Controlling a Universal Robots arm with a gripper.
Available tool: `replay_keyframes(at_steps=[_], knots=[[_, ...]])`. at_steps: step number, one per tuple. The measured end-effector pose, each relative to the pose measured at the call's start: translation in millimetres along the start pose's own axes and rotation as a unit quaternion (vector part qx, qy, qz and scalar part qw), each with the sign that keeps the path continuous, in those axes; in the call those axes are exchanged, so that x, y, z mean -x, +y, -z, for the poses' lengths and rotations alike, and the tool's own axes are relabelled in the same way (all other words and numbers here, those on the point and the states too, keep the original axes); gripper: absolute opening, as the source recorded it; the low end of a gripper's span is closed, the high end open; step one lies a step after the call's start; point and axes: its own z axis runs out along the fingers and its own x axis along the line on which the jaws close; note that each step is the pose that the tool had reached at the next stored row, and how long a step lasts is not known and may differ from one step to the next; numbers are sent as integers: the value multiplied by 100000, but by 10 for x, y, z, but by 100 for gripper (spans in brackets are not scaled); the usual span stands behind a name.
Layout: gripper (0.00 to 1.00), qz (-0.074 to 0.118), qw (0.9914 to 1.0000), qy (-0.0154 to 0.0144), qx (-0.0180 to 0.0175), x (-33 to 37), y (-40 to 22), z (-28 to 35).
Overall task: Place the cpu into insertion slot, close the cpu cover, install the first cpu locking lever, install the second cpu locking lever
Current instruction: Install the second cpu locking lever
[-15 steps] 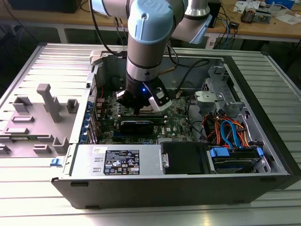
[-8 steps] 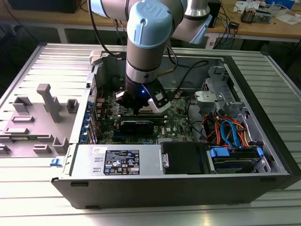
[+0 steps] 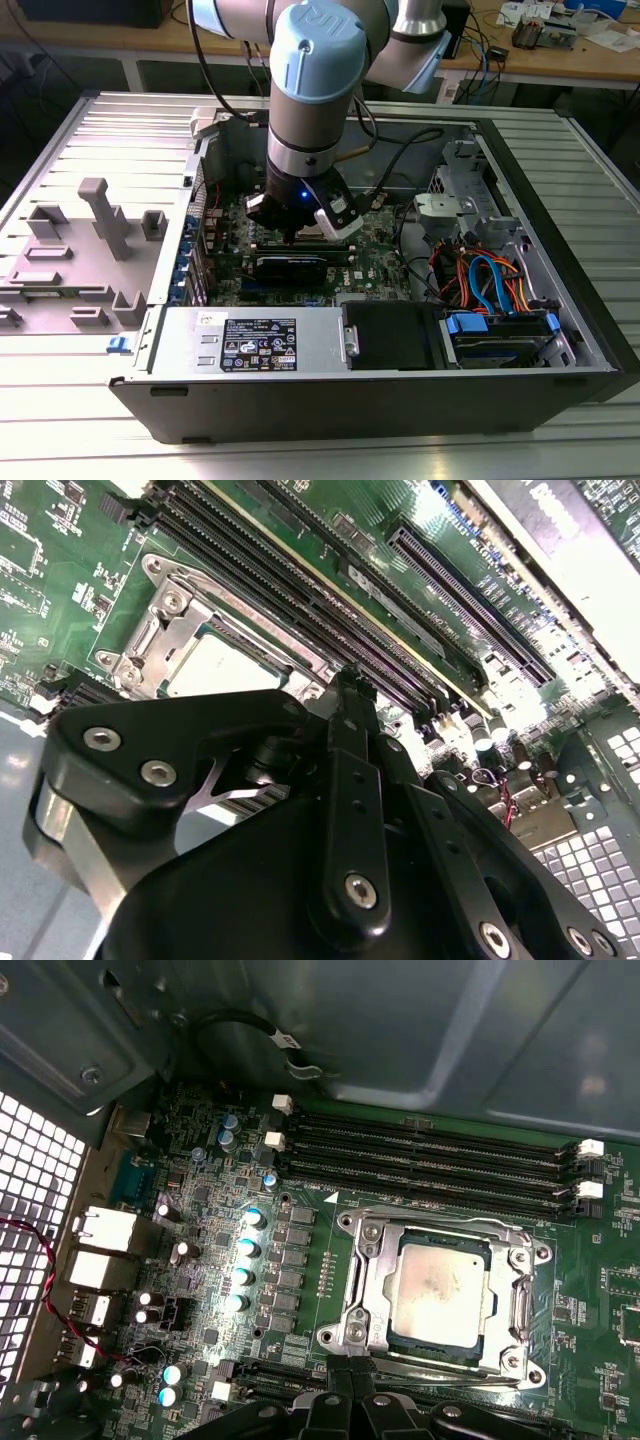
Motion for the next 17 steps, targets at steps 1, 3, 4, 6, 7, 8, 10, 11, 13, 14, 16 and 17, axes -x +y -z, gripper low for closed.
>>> replay_keyframes(at_steps=[1, 3, 4, 6, 7, 8, 10, 11, 13, 14, 16, 17], knots=[[11, 1, 100000, 0, 10, 0, 0, 0], [11, 17, 100000, -7, 60, -1, -2, -7], [11, 25, 99999, -61, 378, -20, -10, -68], [11, 16, 99999, -89, 524, -54, -9, -96], [11, -67, 99998, -120, 573, -60, -8, -98], [11, -339, 99997, -182, 629, -67, -7, -101], [11, -912, 99992, -317, 769, -68, -9, -106], [11, -1074, 99989, -382, 915, -69, -9, -108], [11, -1207, 99983, -471, 1286, -69, -9, -110], [11, -1222, 99980, -513, 1479, -71, -9, -112], [11, -1272, 99978, -540, 1588, -83, -7, -118], [11, -1321, 99976, -563, 1660, -94, -7, -125]])
